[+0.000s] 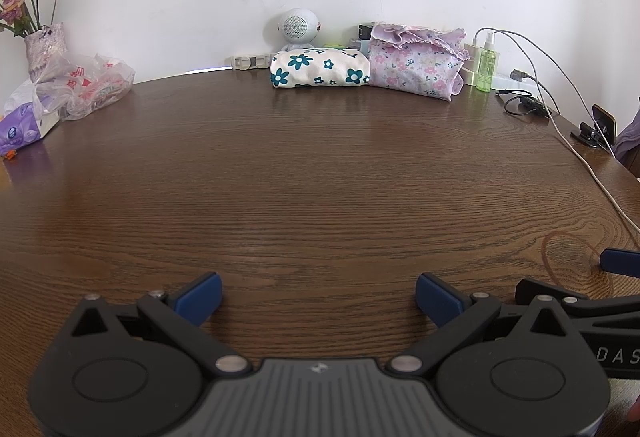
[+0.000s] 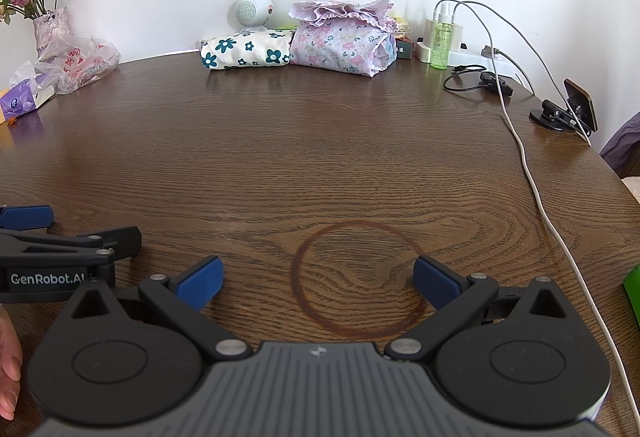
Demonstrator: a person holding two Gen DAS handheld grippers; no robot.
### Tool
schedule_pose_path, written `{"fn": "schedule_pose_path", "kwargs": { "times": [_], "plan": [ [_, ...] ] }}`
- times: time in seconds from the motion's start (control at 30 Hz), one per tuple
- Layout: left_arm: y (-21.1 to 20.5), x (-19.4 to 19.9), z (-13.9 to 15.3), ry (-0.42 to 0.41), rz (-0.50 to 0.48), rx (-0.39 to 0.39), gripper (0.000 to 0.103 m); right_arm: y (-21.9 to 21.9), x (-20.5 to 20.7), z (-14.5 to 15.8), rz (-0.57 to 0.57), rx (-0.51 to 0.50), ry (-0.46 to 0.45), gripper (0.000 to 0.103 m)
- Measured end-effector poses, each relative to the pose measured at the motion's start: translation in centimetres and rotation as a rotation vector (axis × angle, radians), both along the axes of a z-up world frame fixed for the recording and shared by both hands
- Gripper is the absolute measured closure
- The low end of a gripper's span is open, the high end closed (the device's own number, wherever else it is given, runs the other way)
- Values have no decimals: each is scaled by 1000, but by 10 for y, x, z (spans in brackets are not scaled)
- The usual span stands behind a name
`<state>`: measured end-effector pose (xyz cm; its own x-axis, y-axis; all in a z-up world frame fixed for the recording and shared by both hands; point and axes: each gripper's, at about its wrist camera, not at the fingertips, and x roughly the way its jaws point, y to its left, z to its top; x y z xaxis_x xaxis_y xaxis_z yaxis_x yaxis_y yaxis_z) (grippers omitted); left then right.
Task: Fold clothes
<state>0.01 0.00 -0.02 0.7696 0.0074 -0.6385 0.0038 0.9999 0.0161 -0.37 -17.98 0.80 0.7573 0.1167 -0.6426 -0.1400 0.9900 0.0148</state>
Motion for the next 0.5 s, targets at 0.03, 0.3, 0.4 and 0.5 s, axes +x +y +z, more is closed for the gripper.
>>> {"fn": "schedule_pose_path", "kwargs": {
  "times": [0.03,0.3,0.4,0.5],
  "plan": [
    [0,0,0,0,0,0,0,0,0,0,0,0,0,1],
    [-1,0,-1,0,0,0,0,1,0,0,0,0,0,1],
    [-6,0,0,0,0,0,0,1,0,0,0,-1,0,1],
    [-9,0,0,0,0,0,0,1,0,0,0,-1,0,1]
  ]
}}
